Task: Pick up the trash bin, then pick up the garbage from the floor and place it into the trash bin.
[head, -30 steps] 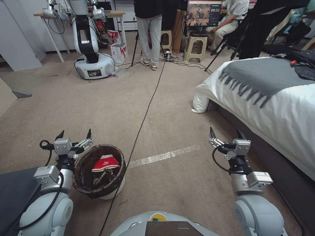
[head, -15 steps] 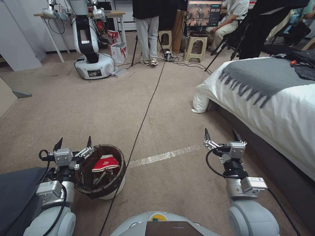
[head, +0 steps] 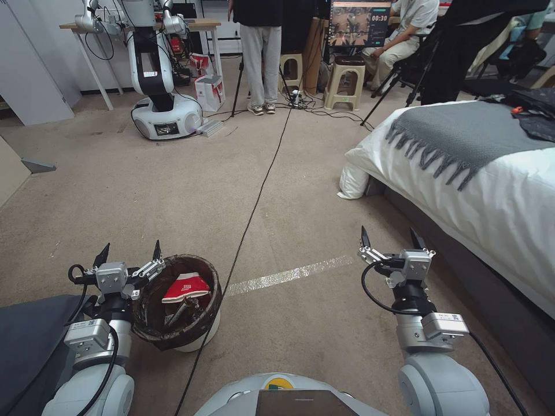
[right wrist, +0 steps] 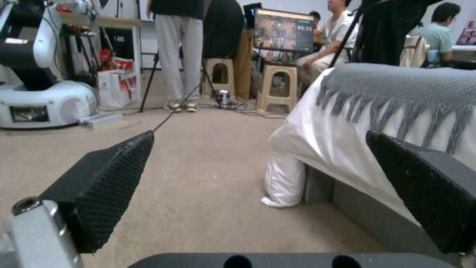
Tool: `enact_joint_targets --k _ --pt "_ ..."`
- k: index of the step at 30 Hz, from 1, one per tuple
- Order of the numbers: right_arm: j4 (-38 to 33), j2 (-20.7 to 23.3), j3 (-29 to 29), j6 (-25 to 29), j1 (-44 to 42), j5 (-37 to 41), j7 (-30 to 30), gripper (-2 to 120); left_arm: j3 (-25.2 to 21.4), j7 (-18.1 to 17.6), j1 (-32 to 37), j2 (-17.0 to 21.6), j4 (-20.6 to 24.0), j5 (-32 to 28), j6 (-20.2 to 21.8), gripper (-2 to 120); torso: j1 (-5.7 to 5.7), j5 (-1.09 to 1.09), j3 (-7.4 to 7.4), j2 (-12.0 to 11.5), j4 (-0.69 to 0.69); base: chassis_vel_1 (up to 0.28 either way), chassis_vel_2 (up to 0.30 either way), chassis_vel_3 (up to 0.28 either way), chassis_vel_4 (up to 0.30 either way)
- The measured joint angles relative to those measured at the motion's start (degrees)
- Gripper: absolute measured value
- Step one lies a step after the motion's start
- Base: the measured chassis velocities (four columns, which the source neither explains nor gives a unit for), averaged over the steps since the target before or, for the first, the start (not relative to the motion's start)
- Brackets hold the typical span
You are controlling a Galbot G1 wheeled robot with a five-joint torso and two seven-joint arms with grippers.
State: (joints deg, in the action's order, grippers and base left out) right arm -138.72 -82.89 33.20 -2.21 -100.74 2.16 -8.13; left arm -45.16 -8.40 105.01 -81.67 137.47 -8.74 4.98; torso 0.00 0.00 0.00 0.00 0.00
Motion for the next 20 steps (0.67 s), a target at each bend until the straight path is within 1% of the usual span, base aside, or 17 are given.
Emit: enact_joint_targets --k 20 --pt "0.01 0.01 0.07 0.00 0.02 0.05 0.05 100 -0.02 -0.05 -0.04 0.04 0.01 -0.13 0.17 100 0.00 0.00 0.00 0.00 0.00 0.000 0.000 0.000 0.000"
